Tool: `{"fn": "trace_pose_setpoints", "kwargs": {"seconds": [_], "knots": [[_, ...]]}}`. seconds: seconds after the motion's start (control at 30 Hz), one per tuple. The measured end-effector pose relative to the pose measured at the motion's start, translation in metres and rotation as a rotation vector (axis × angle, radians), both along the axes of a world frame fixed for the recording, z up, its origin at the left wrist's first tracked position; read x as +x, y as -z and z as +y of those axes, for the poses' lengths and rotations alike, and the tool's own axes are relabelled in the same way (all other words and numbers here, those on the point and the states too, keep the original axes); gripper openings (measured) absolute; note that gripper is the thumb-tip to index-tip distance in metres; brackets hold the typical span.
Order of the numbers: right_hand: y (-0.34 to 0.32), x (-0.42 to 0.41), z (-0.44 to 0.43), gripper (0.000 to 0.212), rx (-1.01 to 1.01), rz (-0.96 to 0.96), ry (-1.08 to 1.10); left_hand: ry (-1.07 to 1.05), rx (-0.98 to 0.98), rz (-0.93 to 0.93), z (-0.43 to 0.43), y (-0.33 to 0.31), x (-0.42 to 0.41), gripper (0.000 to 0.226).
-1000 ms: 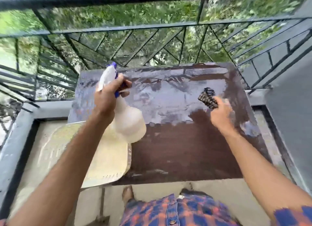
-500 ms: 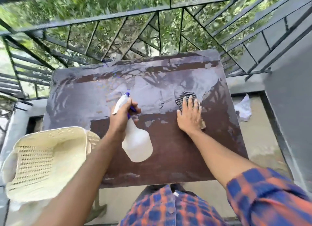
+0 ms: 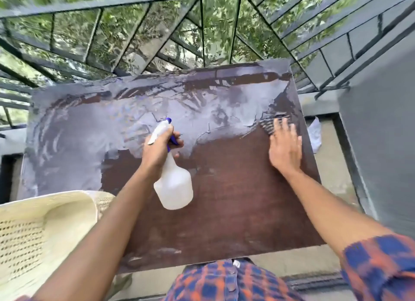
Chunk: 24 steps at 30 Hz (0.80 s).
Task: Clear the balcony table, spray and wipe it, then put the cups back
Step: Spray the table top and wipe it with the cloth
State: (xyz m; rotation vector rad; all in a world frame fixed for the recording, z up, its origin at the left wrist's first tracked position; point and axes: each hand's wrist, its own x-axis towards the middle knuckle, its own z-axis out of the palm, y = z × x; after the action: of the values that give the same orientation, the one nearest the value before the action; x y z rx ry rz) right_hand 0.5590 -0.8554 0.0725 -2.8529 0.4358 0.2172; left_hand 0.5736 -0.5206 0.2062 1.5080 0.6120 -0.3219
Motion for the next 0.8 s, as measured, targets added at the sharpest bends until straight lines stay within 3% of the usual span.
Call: {"fn": "trace_pose_setpoints", "kwargs": {"seconds": [0.1, 0.17, 0.23, 0.33, 0.43, 0.5, 0.67, 0.8], "knots": [[-0.008, 0.053, 0.003, 0.059, 0.058, 0.020, 0.277, 0.037, -0.021, 0.027, 0.001, 0.003, 0.013, 0.029], [-0.013, 0.083, 0.035, 0.060, 0.091, 0.026, 0.319, 0.029, -0.033, 0.046, 0.000, 0.005, 0.022, 0.028], [-0.014, 0.097, 0.077, 0.061, 0.092, 0.032, 0.168, 0.048, -0.036, 0.051, -0.004, 0.008, 0.031, 0.029], [-0.008, 0.084, 0.126, 0.061, 0.088, 0.020, -0.282, 0.049, -0.035, 0.058, -0.013, 0.013, 0.043, 0.029], [-0.002, 0.041, 0.112, 0.058, 0.034, -0.016, -0.556, 0.040, -0.063, 0.059, -0.025, 0.015, 0.055, 0.029], [-0.003, 0.023, 0.071, 0.055, 0.027, -0.058, -0.480, 0.055, -0.068, 0.061, -0.033, 0.018, 0.062, 0.028], [0.000, 0.067, -0.032, 0.054, 0.029, -0.046, 0.029, 0.092, -0.034, 0.066, -0.047, 0.023, 0.076, 0.028], [-0.008, 0.145, -0.017, 0.056, 0.064, -0.051, 0.174, 0.071, -0.010, 0.064, -0.057, 0.021, 0.082, 0.027]]}}
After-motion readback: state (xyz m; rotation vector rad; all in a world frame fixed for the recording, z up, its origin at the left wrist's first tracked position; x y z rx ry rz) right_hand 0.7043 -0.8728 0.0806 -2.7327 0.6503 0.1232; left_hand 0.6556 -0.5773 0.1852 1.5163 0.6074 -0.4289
